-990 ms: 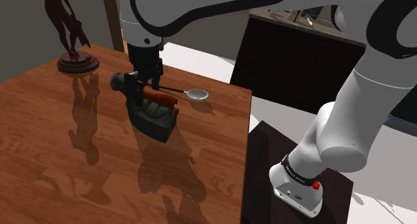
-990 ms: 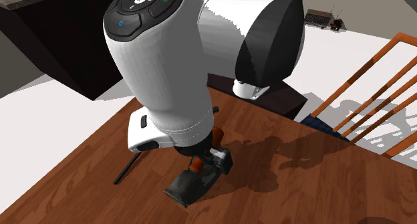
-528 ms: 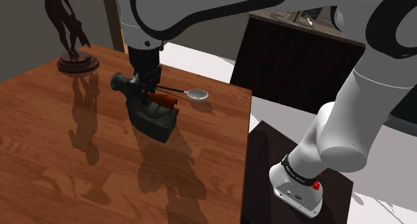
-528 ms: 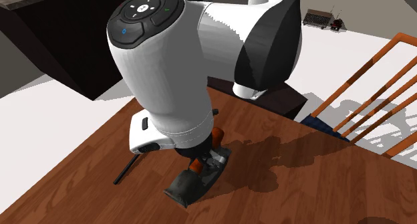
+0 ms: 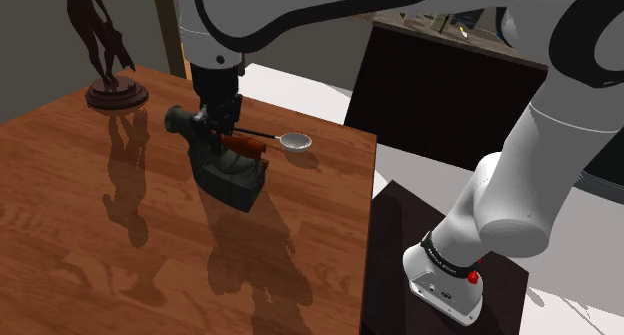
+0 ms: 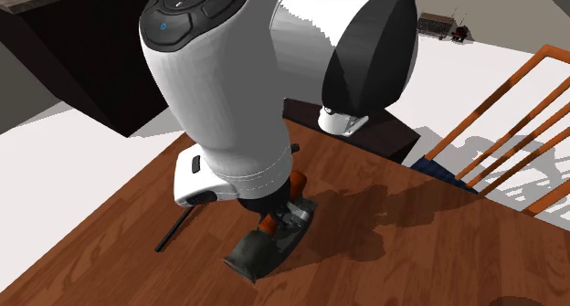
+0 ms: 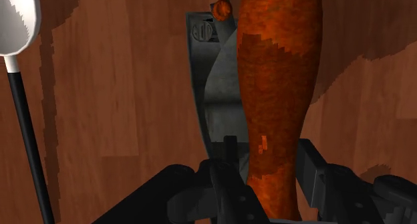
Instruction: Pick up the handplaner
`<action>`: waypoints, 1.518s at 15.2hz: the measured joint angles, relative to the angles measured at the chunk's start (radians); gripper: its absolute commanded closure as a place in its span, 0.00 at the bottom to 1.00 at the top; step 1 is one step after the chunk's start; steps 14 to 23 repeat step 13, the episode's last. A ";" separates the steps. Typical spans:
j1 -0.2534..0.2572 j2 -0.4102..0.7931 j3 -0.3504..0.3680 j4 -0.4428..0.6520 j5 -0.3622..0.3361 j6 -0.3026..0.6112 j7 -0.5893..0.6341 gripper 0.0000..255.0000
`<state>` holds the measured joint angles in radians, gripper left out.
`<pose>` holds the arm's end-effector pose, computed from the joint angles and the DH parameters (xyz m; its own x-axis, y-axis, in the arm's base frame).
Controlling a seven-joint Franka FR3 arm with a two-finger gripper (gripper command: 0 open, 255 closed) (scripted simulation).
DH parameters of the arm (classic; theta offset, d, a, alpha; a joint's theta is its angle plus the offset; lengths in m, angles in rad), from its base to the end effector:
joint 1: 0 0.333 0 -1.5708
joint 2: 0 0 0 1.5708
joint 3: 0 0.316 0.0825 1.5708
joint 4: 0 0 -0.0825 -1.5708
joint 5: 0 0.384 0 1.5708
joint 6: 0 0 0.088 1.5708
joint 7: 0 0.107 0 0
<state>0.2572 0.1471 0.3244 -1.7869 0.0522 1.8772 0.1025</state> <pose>0.5012 0.3244 0.4670 0.8933 0.4456 -0.0598 0.4397 -0.8936 -0.0899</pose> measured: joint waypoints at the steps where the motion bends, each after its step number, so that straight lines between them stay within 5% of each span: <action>1: 0.000 0.000 0.000 0.013 0.000 -0.013 0.000 1.00; 12: 0.000 -0.014 0.002 0.143 0.003 -0.156 0.009 1.00; 23: 0.000 -0.014 0.001 0.148 0.003 -0.161 0.009 1.00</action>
